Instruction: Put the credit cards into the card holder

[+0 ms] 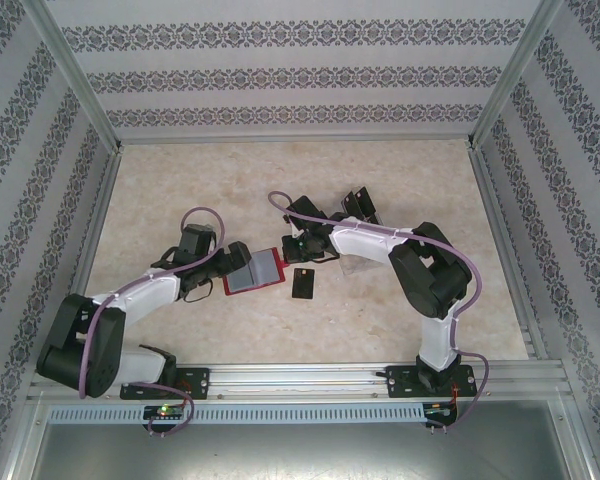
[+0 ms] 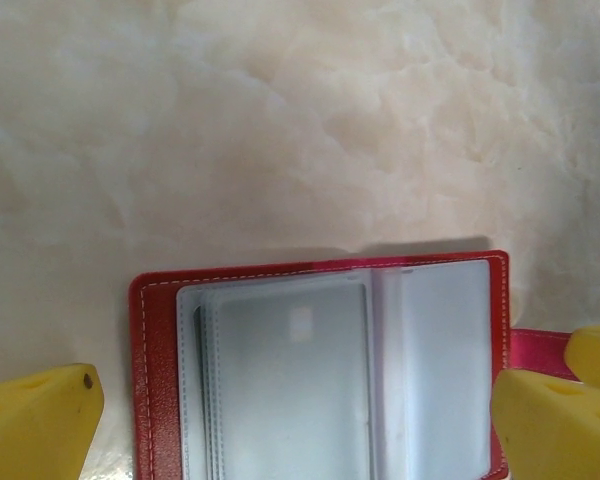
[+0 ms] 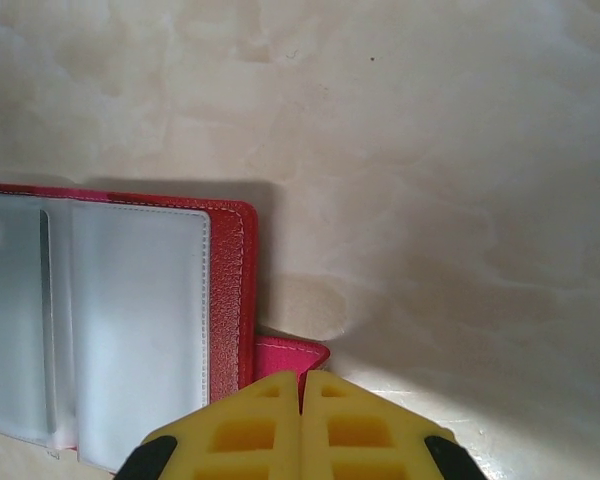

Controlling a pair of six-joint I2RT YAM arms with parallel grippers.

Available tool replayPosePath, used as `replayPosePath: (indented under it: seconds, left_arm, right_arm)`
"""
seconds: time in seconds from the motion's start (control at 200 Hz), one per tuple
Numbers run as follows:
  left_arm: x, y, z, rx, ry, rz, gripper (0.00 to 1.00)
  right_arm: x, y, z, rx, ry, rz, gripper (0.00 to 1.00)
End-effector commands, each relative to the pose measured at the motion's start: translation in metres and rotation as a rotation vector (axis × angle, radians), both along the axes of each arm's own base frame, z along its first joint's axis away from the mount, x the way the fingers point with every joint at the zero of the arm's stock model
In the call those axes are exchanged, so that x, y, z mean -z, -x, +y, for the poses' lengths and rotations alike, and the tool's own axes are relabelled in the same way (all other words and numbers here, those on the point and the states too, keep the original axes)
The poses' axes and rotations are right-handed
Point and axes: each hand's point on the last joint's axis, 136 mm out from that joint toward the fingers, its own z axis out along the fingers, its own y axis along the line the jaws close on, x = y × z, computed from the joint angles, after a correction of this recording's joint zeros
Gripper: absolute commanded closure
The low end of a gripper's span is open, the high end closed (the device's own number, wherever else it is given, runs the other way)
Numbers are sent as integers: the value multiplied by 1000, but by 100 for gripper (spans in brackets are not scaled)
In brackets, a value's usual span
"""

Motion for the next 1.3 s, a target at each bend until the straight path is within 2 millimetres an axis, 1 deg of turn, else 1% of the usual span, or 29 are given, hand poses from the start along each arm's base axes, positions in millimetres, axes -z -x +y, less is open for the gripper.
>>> replayPosePath:
  seconds: [0.0, 0.1, 0.21, 0.3, 0.445, 0.52, 0.635, 0.764, 0.869, 0.999, 1.124, 1.209, 1.294]
  left_arm:
    - [10, 0, 1, 20, -13, 16, 0]
    - [13, -4, -7, 44, 17, 21, 0]
    - [10, -9, -14, 57, 50, 4, 0]
    - [3, -13, -20, 64, 83, -22, 0]
    - [-15, -16, -31, 86, 136, -70, 0]
    - [-23, -17, -33, 90, 147, -89, 0]
    - [-29, -17, -35, 96, 150, -96, 0]
    - [-28, -16, -36, 97, 152, -95, 0]
    - [-31, -15, -36, 88, 165, -115, 0]
    - [-45, -14, -35, 79, 182, -159, 0]
    - [-59, -12, -34, 74, 195, -186, 0]
    - [-64, -11, -34, 75, 201, -193, 0]
    - [-64, -10, -34, 75, 202, -193, 0]
  right_arm:
    - [6, 0, 1, 7, -7, 24, 100]
    - [8, 0, 2, 5, -7, 28, 100]
    - [9, 1, 4, 4, -15, 34, 100]
    - [9, 1, 5, 3, -24, 39, 100]
    - [7, 3, 9, -3, -39, 43, 100]
    - [7, 3, 10, -2, -44, 45, 100]
    - [6, 2, 11, -3, -54, 46, 100]
    - [6, 4, 14, -7, -63, 51, 100]
    - [7, 6, 16, -10, -64, 56, 100]
    - [8, 9, 21, -17, -73, 65, 100]
    - [8, 12, 31, -31, -87, 71, 100]
    - [6, 14, 37, -41, -99, 72, 100]
    - [2, 15, 41, -43, -114, 71, 100]
